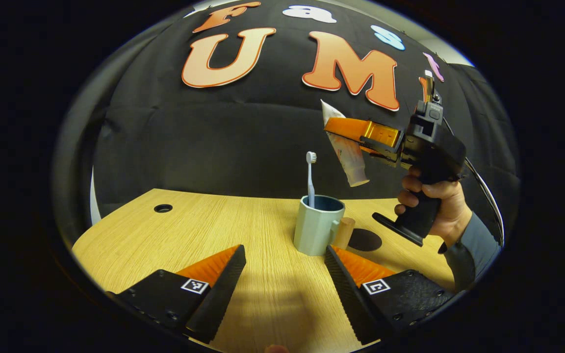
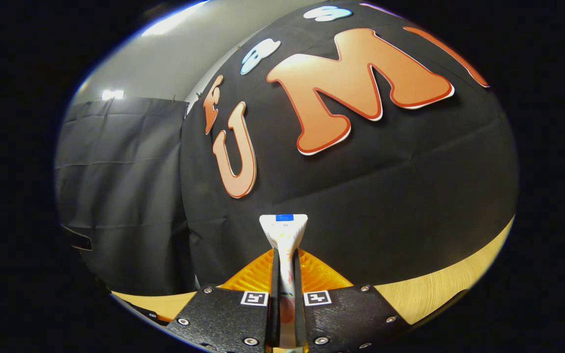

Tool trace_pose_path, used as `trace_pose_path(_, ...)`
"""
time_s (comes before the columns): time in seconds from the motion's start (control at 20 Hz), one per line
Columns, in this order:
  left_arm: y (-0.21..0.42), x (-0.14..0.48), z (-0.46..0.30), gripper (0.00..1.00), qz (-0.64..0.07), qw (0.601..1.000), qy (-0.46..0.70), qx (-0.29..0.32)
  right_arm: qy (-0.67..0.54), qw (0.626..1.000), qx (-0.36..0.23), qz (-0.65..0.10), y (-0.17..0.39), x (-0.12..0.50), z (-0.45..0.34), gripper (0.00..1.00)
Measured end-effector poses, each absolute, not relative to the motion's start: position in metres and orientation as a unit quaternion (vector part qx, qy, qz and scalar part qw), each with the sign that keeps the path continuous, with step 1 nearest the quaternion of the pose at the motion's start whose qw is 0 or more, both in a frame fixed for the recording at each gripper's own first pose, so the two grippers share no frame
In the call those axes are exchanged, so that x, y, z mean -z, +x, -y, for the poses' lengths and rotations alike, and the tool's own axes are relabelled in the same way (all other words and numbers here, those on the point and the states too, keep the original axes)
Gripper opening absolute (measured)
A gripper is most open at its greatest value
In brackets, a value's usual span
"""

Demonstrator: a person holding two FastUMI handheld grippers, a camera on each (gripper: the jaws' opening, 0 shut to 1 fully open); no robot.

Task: Put the toothbrush and toothpaste on the desktop into the cup, then pick up the cup and place it on the coaster on the desktop.

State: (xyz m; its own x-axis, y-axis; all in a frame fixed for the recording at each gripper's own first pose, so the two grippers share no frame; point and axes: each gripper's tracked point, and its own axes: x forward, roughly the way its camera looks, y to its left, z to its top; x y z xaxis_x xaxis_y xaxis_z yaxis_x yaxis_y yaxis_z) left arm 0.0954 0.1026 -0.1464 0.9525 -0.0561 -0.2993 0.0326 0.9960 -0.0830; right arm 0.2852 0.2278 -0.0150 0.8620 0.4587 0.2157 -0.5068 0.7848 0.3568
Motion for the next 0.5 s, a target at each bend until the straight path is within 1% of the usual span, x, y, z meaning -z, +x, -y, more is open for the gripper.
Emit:
trace_pose_path(0.2,0.074,0.14,-0.097,0.98,-0.172,0.984,-0.044,0.023,0.202,0.947,-0.248,0.044,0.302,0.035,-0.23,0.12)
trace_pose_path(0.35,0.073,0.14,-0.092,0.98,-0.183,0.982,-0.043,0.019,0.193,0.948,-0.249,0.053,0.306,0.04,-0.234,0.13)
trace_pose_path(0.5,0.076,0.134,-0.087,0.97,-0.186,0.981,-0.042,0.016,0.185,0.948,-0.256,0.04,0.305,0.051,-0.241,0.14)
